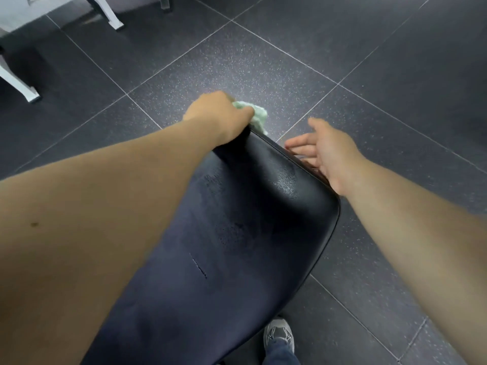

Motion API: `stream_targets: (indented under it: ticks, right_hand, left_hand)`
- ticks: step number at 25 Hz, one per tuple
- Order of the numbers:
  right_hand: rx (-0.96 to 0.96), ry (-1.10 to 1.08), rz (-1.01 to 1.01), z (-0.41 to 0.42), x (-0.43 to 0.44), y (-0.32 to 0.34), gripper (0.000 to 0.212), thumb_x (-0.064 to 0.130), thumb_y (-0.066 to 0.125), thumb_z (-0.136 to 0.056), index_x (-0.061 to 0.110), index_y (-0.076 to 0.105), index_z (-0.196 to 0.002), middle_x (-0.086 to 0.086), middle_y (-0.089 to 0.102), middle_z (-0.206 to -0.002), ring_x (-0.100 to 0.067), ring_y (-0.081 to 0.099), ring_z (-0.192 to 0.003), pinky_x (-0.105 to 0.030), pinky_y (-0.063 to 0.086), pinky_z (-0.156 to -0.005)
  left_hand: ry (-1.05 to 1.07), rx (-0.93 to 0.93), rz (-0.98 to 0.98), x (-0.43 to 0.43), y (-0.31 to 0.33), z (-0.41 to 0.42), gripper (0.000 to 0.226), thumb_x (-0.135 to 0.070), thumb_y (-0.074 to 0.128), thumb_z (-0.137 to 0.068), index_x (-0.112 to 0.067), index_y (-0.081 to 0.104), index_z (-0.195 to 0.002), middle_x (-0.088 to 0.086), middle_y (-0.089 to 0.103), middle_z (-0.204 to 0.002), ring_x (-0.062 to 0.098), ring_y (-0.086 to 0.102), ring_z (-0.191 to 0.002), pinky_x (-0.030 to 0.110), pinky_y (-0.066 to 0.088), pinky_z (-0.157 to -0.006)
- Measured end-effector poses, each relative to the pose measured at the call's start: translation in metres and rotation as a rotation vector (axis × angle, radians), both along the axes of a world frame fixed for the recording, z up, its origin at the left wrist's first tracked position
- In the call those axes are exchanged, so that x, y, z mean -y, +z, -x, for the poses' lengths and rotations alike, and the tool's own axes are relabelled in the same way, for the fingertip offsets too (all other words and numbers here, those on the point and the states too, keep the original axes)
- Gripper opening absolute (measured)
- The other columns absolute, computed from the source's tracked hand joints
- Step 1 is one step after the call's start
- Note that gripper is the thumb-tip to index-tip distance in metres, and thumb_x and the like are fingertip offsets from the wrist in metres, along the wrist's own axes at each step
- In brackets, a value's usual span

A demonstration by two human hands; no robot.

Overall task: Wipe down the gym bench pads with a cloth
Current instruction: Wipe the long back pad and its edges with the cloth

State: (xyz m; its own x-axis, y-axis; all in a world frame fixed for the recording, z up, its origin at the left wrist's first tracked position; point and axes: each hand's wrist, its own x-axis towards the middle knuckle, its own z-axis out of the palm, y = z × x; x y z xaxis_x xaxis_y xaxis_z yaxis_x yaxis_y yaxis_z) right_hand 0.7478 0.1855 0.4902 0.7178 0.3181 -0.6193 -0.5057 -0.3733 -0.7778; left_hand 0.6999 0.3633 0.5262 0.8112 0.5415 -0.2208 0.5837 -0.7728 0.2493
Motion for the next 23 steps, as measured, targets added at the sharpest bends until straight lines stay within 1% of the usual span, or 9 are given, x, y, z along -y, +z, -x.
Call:
stream_targets:
  ticks: [3,6,11,13,15,17,19,21,23]
  right_hand:
    - [-0.148,-0.092,-0.093,-0.007,0.002,-0.001,0.059,0.047,0.025,-0.099,0.008,0.067,-0.085,-0.008,0.075,-0.085,-0.020,0.067,-0.077,-0.031,0.049,-0.077]
    - [-0.190,-0.094,-0.122,-0.014,0.008,0.002,0.060,0.049,0.020,-0.100,0.009,0.065,-0.094,-0.008,0.073,-0.092,-0.020,0.068,-0.085,-0.031,0.050,-0.075]
    - [-0.169,-0.090,-0.018,-0.026,0.051,0.006,0.054,0.051,0.031,-0.098,0.011,0.066,-0.106,-0.012,0.068,-0.113,-0.025,0.064,-0.099,-0.039,0.051,-0.083]
    - [-0.189,-0.004,-0.011,-0.020,0.057,0.007,0.048,0.052,0.039,-0.095,0.014,0.066,-0.108,-0.009,0.067,-0.116,-0.022,0.064,-0.097,-0.037,0.052,-0.079]
    - [-0.234,0.044,-0.037,-0.010,0.059,0.006,0.047,0.054,0.045,-0.092,0.016,0.067,-0.107,-0.007,0.067,-0.118,-0.022,0.063,-0.096,-0.037,0.050,-0.084]
    - [-0.271,0.030,-0.080,0.002,0.061,0.006,0.052,0.059,0.048,-0.087,0.015,0.068,-0.107,-0.010,0.066,-0.121,-0.025,0.061,-0.098,-0.036,0.047,-0.090]
    - [-0.232,-0.018,-0.116,0.015,0.067,0.006,0.057,0.061,0.044,-0.088,0.014,0.066,-0.111,-0.011,0.067,-0.117,-0.023,0.061,-0.093,-0.034,0.045,-0.083]
    - [-0.154,-0.088,-0.144,0.032,0.075,0.007,0.054,0.059,0.038,-0.092,0.016,0.068,-0.107,-0.004,0.070,-0.110,-0.016,0.063,-0.088,-0.030,0.046,-0.076]
    - [-0.008,-0.117,-0.102,0.049,0.074,0.008,0.046,0.056,0.041,-0.092,0.022,0.069,-0.105,0.001,0.069,-0.113,-0.013,0.062,-0.099,-0.031,0.045,-0.084]
  left_hand:
    - [-0.210,-0.069,-0.128,0.014,0.000,0.000,0.029,-0.046,0.035,-0.084,-0.025,0.055,-0.084,0.009,0.064,-0.103,0.030,0.051,-0.095,0.042,0.040,-0.090]
    - [-0.420,-0.107,-0.206,0.039,-0.002,0.007,0.030,-0.046,0.025,-0.088,-0.029,0.049,-0.081,0.005,0.066,-0.108,0.026,0.051,-0.113,0.058,0.017,-0.109]
    - [-0.684,-0.056,-0.142,0.103,-0.004,0.024,0.032,-0.045,0.025,-0.089,-0.028,0.048,-0.074,-0.006,0.065,-0.095,0.020,0.056,-0.101,0.047,0.018,-0.107]
    - [-0.794,-0.006,-0.154,0.122,-0.010,0.034,0.035,-0.045,0.027,-0.089,-0.031,0.058,-0.083,-0.008,0.064,-0.110,0.018,0.054,-0.110,0.046,0.017,-0.108]
    - [-0.974,0.102,-0.208,0.132,-0.023,0.054,0.038,-0.043,0.034,-0.089,-0.034,0.063,-0.112,-0.008,0.053,-0.136,0.019,0.042,-0.129,0.050,0.011,-0.112]
    - [-1.110,0.219,-0.217,0.132,-0.043,0.084,0.043,-0.037,0.040,-0.089,-0.033,0.054,-0.129,-0.003,0.038,-0.150,0.023,0.027,-0.141,0.052,0.005,-0.115]
    - [-1.117,0.271,-0.202,0.124,-0.069,0.126,0.051,-0.034,0.039,-0.093,-0.031,0.034,-0.144,0.001,0.019,-0.157,0.027,0.012,-0.145,0.052,0.003,-0.116]
    - [-0.960,0.249,-0.158,0.105,-0.091,0.165,0.057,-0.039,0.025,-0.099,-0.031,0.002,-0.151,0.000,-0.001,-0.158,0.025,-0.006,-0.146,0.051,0.002,-0.116]
    - [-0.686,0.200,-0.100,0.089,-0.100,0.180,0.056,-0.048,0.004,-0.098,-0.033,-0.020,-0.146,0.000,-0.017,-0.156,0.019,-0.023,-0.143,0.048,-0.005,-0.116]
